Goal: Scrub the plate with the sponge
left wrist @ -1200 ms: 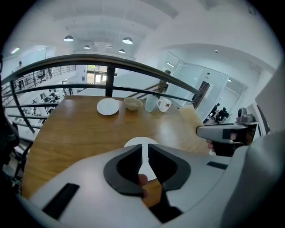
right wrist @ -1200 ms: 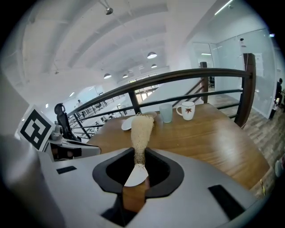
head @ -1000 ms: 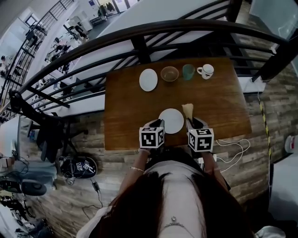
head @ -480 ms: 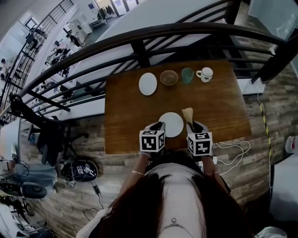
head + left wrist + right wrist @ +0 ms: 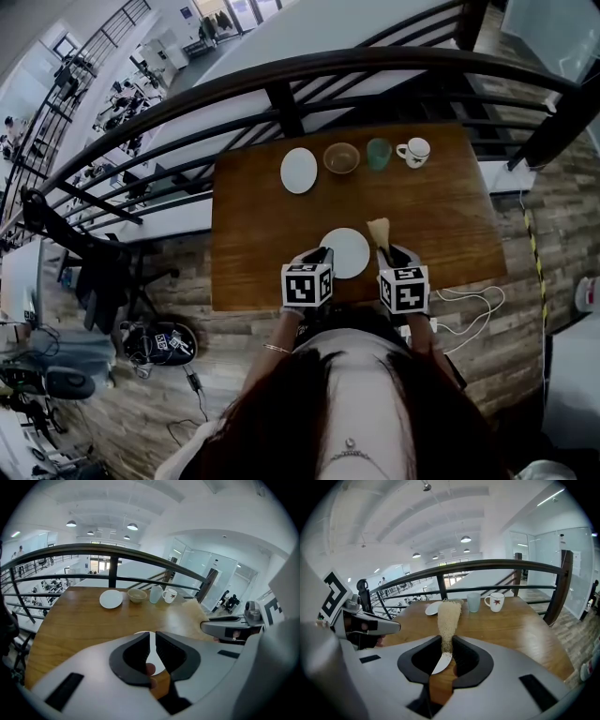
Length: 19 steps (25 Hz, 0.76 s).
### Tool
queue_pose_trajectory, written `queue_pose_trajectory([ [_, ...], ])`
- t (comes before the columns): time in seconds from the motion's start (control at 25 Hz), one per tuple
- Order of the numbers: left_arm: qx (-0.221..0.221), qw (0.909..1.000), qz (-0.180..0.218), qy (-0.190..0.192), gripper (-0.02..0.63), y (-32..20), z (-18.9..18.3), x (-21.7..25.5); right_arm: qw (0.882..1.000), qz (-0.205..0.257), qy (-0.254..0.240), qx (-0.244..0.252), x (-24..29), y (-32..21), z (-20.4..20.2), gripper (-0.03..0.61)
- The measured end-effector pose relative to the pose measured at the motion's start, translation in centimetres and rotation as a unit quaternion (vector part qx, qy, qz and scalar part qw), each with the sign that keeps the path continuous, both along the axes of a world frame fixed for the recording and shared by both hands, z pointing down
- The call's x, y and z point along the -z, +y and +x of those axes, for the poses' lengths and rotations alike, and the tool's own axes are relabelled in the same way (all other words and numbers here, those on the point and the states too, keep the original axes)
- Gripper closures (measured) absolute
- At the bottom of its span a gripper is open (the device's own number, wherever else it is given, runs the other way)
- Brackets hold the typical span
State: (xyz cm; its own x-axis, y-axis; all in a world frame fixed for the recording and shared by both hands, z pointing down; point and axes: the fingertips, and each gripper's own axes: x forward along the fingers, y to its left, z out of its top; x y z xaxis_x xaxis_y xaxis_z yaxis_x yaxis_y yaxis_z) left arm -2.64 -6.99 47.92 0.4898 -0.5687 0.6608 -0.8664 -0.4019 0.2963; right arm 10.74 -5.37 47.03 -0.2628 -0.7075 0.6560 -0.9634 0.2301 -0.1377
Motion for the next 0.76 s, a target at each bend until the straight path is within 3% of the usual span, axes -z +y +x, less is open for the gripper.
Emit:
queue_pose_trajectory([
  [0.76,0.013,0.9997,-0.017,0.013,0.569,0.45,0.42,-0.90,1.000,-0.016,0.001,0.002,-0.47,-0.27,0.70,0.491],
])
